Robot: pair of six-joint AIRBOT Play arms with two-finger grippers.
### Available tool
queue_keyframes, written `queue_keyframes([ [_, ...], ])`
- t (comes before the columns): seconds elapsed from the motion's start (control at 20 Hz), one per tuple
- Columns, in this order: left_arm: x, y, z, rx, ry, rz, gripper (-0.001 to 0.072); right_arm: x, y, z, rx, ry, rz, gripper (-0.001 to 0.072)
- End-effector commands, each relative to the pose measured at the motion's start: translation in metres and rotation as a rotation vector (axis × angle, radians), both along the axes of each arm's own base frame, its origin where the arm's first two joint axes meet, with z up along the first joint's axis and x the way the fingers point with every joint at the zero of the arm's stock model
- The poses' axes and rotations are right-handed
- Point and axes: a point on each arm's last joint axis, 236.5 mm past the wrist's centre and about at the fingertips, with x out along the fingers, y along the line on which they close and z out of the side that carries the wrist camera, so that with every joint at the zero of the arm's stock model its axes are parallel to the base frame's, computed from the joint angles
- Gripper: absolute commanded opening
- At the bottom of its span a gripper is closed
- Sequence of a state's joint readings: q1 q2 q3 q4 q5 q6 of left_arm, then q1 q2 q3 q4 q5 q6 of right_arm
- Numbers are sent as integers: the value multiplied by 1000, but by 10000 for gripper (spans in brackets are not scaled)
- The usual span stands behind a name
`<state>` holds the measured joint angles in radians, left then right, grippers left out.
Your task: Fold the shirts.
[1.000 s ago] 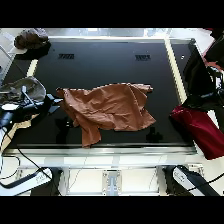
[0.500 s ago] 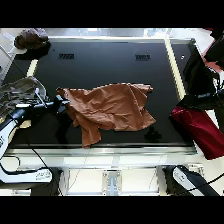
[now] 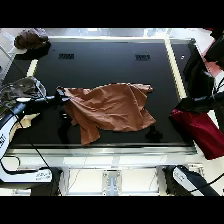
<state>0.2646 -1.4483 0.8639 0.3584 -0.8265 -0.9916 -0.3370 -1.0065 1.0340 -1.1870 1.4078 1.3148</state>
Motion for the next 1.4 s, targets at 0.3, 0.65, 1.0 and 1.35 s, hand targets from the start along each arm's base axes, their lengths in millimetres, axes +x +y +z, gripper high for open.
queue_keyframes([
  [0.3,0,4,22,19,-49,-8,8,-31,87,-126,494,225,-282,418],
  [0.65,-2,2,22,11,-46,-20,9,-3,83,-153,556,216,-415,417],
  [1.0,-2,2,22,11,-46,-20,9,9,74,-173,558,215,-503,411],
  [1.35,-2,2,25,15,-54,-22,9,43,78,-147,630,33,-436,15],
])
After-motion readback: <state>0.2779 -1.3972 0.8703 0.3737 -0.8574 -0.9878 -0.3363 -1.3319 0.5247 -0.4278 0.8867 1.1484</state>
